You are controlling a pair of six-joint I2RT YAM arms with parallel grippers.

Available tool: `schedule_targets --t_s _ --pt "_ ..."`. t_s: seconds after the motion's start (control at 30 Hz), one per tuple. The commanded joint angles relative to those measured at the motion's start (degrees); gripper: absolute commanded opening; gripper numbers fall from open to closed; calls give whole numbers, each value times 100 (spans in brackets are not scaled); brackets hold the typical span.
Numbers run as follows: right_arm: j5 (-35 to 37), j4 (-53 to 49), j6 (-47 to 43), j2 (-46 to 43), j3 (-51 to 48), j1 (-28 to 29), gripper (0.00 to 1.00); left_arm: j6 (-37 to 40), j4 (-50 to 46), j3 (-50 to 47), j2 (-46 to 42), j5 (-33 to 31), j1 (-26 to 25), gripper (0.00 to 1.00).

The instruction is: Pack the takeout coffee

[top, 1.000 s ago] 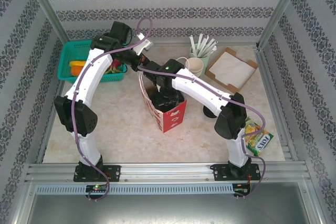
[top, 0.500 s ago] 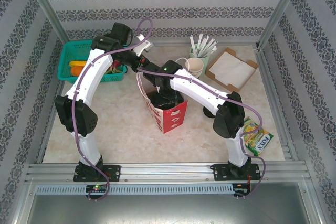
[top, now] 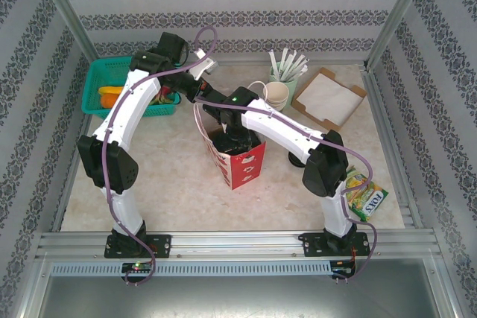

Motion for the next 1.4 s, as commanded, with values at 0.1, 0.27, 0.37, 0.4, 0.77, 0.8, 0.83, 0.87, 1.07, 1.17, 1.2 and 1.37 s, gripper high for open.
schedule_targets --t_s 0.1,0.27,0.37,0.4,0.77,0.8,0.83,0.87,1.07,1.17,1.2,1.37 --pt "138 35 44 -18 -124 2 44 -21 161 -68 -237 17 66 0" --pt "97 -101 91 40 -116 10 44 -19 145 -99 -250 -27 69 0" --pt "68 -154 105 27 -81 17 44 -10 177 -111 -277 -50 70 0" --pt "83 -172 104 19 -67 12 44 -11 181 -109 -274 -50 65 0" --pt "112 -401 98 8 -36 11 44 -6 166 -81 -274 -23 68 0" --pt "100 -388 100 14 -45 19 44 -2 165 -79 -278 -26 68 0" --pt "88 -362 104 16 -52 9 44 -1 170 -77 -283 -23 64 0" --pt "90 -348 105 23 -45 11 44 -1 169 -81 -278 -29 72 0" --pt "18 -419 133 60 -4 11 44 10 152 -69 -289 -42 73 0" --pt "-15 -505 141 47 54 24 44 33 153 -72 -304 -58 65 0" --pt "-35 -538 135 42 80 20 44 37 159 -65 -310 -67 64 0" --pt "-46 -748 122 57 237 35 44 39 136 -68 -327 -67 76 0"
